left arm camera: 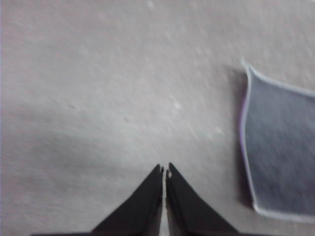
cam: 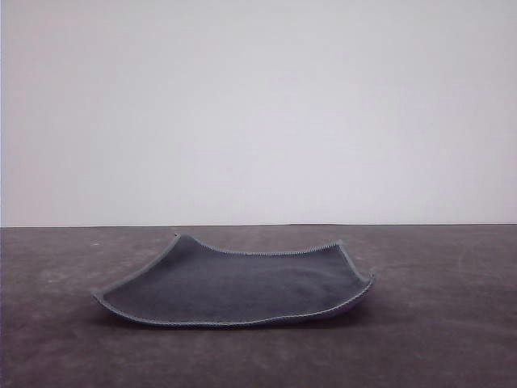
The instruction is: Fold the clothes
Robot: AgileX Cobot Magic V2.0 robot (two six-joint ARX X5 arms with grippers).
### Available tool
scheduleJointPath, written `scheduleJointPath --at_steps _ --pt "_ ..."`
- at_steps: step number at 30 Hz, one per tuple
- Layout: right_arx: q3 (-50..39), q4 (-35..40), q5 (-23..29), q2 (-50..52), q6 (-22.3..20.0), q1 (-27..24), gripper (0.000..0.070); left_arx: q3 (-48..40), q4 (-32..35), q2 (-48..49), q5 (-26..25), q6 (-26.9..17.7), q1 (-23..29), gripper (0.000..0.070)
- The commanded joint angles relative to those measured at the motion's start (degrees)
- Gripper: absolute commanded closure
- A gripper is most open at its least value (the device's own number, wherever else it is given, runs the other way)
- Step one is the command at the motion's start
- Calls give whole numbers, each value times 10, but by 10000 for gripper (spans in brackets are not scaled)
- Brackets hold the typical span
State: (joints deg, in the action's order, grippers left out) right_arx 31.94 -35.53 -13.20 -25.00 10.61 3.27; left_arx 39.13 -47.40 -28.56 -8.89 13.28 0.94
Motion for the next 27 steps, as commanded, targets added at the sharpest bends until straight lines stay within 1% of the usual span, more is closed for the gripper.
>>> scheduleJointPath --at_steps 1,3,10,13,16,17,18,19,20,21,22,24,27 --pt "8 4 -17 -21 -26 0 693 11 3 -10 -10 -17 -14 697" --pt "8 9 -17 -40 -31 16 693 11 7 -19 -13 -23 -39 697" --pt "8 51 -15 -68 -56 106 693 11 40 -45 -12 -79 -147 697" --pt "8 55 -16 -72 -66 129 693 14 50 -53 -12 -86 -170 697" --pt "8 55 -18 -71 -66 136 692 14 60 -55 -12 -86 -175 693" --pt "8 55 -18 -71 -66 136 686 14 63 -55 -12 -86 -175 656" --pt "8 55 -18 -71 -67 136 655 14 66 -55 -12 -85 -175 590" --pt "8 55 -18 -71 -69 136 601 14 69 -55 -12 -85 -175 495" --pt "8 58 -18 -71 -69 136 513 14 70 -54 -12 -85 -175 381" --pt "8 59 -18 -71 -70 136 429 14 70 -53 -12 -84 -175 291" --pt "8 60 -18 -71 -69 136 353 14 70 -52 -12 -81 -175 227" --pt "8 59 -18 -71 -67 136 300 14 71 -50 -12 -74 -175 226" --pt "8 59 -18 -71 -62 136 287 14 71 -50 -12 -64 -175 226"
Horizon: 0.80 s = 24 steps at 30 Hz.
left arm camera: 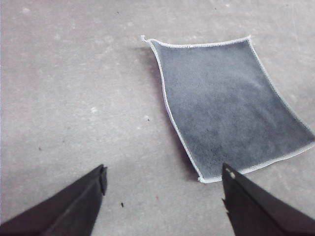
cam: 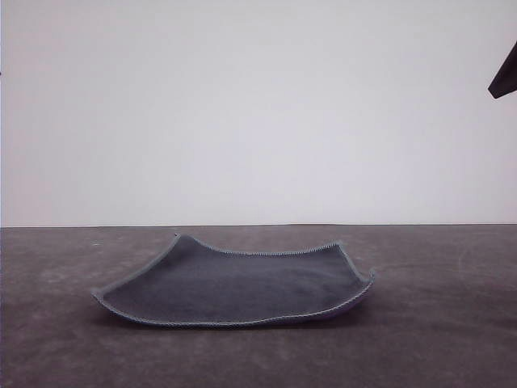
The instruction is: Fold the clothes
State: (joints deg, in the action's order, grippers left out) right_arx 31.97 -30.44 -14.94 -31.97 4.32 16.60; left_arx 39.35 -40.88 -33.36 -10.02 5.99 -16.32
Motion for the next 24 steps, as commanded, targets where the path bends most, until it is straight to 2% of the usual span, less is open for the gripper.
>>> scheduleJointPath --at_steps 1,4,9,13,19,24 --pt "8 9 0 -1 2 3 287 12 6 -2 -1 11 -2 226" --pt "8 10 0 -2 18 2 288 12 6 -3 -1 18 -2 226" --pt "11 18 -6 -34 90 1 288 12 7 -26 -1 66 -2 226" --pt "17 25 -34 -87 122 1 288 13 17 -79 -6 70 -2 226" --pt "17 95 -83 -184 165 -4 288 14 86 -175 -56 73 -2 226" --pt "17 186 -130 -273 196 -19 288 14 162 -256 -101 99 -2 226"
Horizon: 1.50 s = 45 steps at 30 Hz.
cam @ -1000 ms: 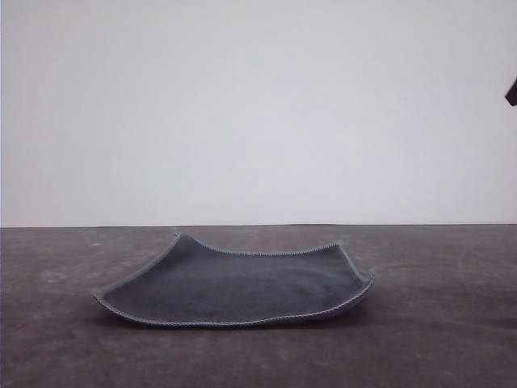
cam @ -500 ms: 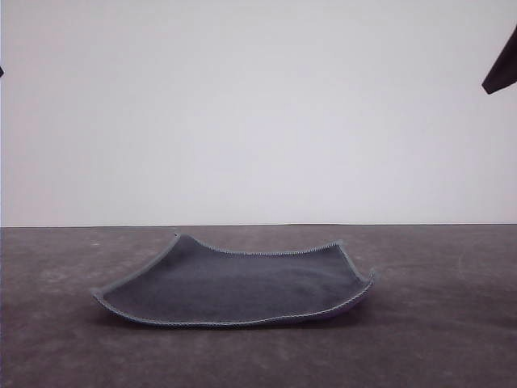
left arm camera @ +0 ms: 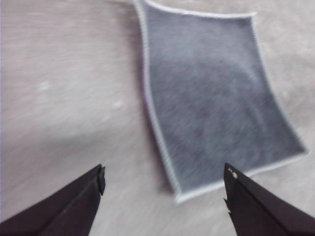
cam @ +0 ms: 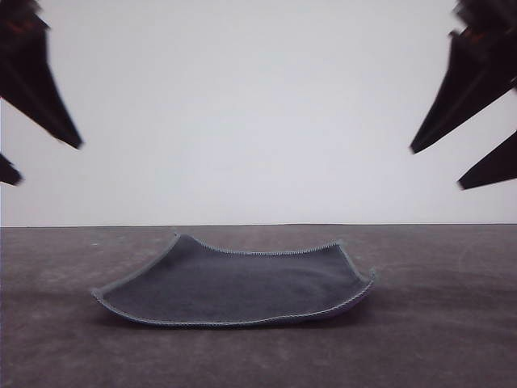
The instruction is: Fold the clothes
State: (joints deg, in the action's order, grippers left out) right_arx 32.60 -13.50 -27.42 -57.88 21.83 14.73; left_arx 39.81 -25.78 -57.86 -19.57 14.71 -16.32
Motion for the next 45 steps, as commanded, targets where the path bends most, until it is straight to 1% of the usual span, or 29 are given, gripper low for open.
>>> scheduleJointPath --at_steps 1,6,10,13,15,20,25,31,39,45 --pt "11 36 -13 -32 25 -4 288 10 28 -28 -14 16 -2 226" --pt "12 114 -37 -109 43 -19 288 10 104 -110 -25 32 -2 226" --pt "13 174 -66 -169 55 -37 288 10 171 -169 -35 46 -2 226" --pt "21 207 -80 -214 58 -47 288 15 212 -208 -39 57 -2 226" --pt "32 220 -86 -242 56 -53 288 26 223 -234 -45 58 -2 226" --pt "79 229 -101 -308 44 -57 288 73 235 -298 -47 54 -2 226" --pt "142 229 -105 -378 38 -58 288 129 241 -363 -47 54 -2 226" --pt "203 223 -113 -438 31 -58 288 193 241 -431 -47 53 -2 226" --pt "235 224 -111 -477 22 -58 288 254 234 -498 -47 49 -2 226" --pt "239 225 -118 -501 20 -55 288 270 224 -513 -53 48 -11 226"
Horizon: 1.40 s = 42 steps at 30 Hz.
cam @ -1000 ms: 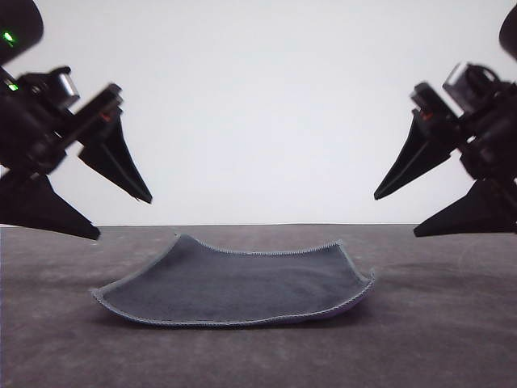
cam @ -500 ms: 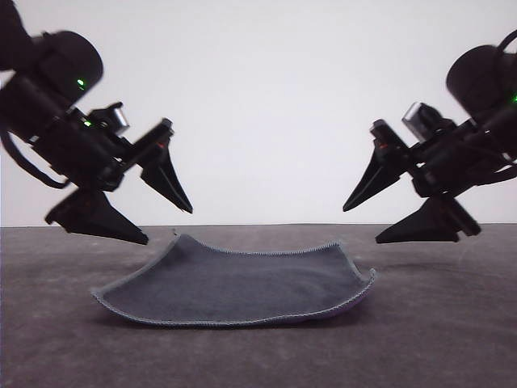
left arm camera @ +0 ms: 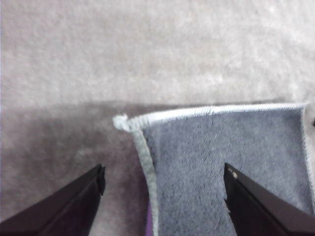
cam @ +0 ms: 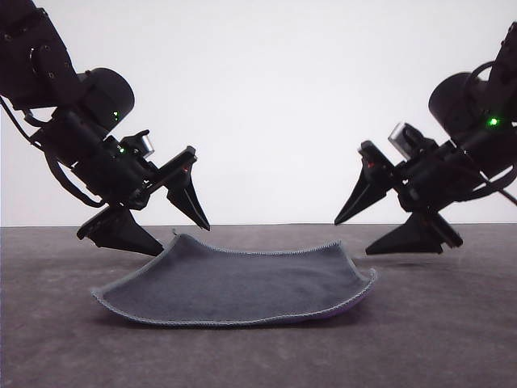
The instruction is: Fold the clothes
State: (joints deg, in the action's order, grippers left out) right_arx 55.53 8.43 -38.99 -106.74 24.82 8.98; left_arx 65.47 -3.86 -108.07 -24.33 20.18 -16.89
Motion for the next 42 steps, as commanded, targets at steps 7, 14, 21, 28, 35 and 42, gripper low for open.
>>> scheduleJointPath --at_steps 7,14,21,28,35,42 --pt "12 11 -1 -16 -18 13 289 14 3 -12 -21 -6 -20 227" --pt "12 19 -3 -33 -16 22 289 14 5 -12 -20 -6 -22 228" --pt "16 27 -7 -50 -17 38 320 14 4 -12 -20 -6 -22 228" --pt "16 29 34 -51 -17 44 548 14 4 -12 -10 -6 -17 419" --pt "16 30 39 -51 -17 44 674 14 6 -12 20 -6 -5 690" --pt "16 36 30 -51 -17 44 695 14 0 -12 22 -6 4 691"
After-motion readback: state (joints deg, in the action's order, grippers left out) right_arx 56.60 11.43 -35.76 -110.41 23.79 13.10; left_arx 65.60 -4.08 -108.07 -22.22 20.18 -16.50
